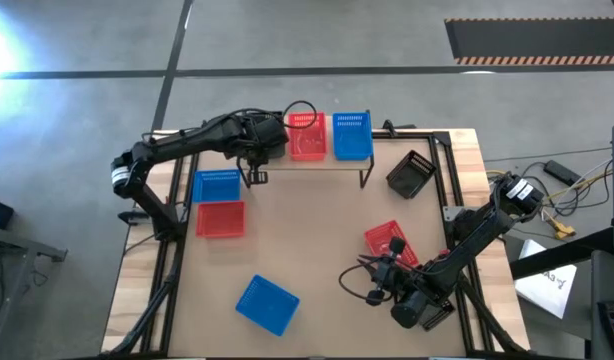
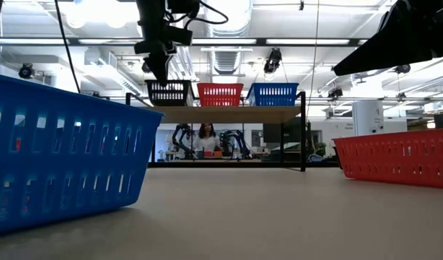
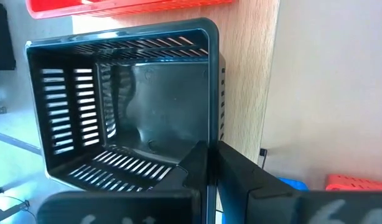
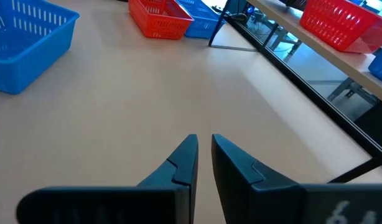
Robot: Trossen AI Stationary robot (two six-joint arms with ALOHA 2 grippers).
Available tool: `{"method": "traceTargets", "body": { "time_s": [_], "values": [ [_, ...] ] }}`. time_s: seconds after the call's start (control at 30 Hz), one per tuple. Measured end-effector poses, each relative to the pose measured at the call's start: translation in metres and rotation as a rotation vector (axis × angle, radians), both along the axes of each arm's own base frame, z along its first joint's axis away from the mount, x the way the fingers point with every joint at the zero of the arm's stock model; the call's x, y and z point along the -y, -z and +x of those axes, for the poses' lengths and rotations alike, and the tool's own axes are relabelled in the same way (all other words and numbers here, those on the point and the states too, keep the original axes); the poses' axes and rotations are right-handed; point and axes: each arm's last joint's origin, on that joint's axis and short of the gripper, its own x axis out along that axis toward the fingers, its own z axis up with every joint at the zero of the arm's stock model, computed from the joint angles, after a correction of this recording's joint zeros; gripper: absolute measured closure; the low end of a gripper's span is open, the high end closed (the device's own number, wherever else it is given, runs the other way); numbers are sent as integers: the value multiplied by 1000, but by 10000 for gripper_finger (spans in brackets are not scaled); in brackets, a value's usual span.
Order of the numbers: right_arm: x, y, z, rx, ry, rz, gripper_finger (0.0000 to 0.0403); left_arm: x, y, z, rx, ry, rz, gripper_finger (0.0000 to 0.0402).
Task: Stack baskets on shelf by color
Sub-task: Put the bottom left black bin on the shelf, then stack the right red bin on the red bin on the shelf
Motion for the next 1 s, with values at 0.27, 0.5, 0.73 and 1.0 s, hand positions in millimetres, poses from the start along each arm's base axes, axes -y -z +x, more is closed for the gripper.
{"method": "traceTargets", "body": {
  "time_s": [0.27, 0.5, 0.73, 1.0],
  "values": [
    [0, 0, 0, 1, 0, 1, 365, 0, 1, 0, 6, -22, -6, 393],
    [0, 0, 0, 1, 0, 1, 365, 0, 3, -1, -5, -30, -21, 371],
    [0, 0, 0, -6, -5, 7, 365, 2, -1, -4, -4, -43, -27, 296],
    [-1, -4, -2, -110, -106, 77, 365, 25, -38, -32, 159, -107, -11, 265]
  ]
}}
